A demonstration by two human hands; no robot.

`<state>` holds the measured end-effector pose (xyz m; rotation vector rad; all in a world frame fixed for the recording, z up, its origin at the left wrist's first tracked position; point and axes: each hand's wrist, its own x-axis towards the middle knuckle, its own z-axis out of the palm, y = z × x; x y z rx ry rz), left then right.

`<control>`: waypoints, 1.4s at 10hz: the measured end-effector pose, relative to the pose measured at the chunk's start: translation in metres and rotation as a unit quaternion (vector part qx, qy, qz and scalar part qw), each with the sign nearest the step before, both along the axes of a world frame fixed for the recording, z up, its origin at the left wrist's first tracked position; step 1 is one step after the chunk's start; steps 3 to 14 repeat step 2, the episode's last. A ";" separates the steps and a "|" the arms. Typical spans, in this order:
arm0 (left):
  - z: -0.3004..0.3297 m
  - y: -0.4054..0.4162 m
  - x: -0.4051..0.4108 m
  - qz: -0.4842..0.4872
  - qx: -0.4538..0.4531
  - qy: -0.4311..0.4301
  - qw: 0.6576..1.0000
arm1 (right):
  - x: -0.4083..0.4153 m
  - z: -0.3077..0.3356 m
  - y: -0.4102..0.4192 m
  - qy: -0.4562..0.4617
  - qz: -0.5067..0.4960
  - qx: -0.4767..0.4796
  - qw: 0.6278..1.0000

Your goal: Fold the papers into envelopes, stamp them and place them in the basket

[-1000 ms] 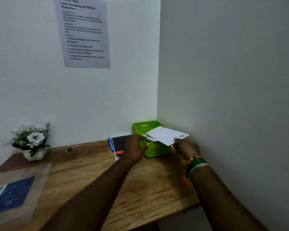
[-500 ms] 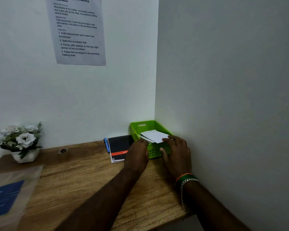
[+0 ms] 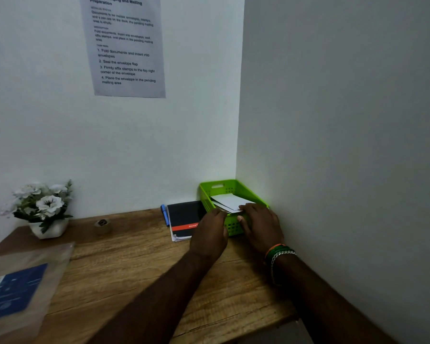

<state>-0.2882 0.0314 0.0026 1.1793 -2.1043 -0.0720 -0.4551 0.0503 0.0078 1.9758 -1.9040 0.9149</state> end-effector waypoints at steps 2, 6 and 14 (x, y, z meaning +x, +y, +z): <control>0.011 0.023 0.025 -0.001 -0.007 -0.014 1.000 | 0.017 0.024 0.028 0.019 0.038 -0.001 0.999; 0.011 0.023 0.025 -0.001 -0.007 -0.014 1.000 | 0.017 0.024 0.028 0.019 0.038 -0.001 0.999; 0.011 0.023 0.025 -0.001 -0.007 -0.014 1.000 | 0.017 0.024 0.028 0.019 0.038 -0.001 0.999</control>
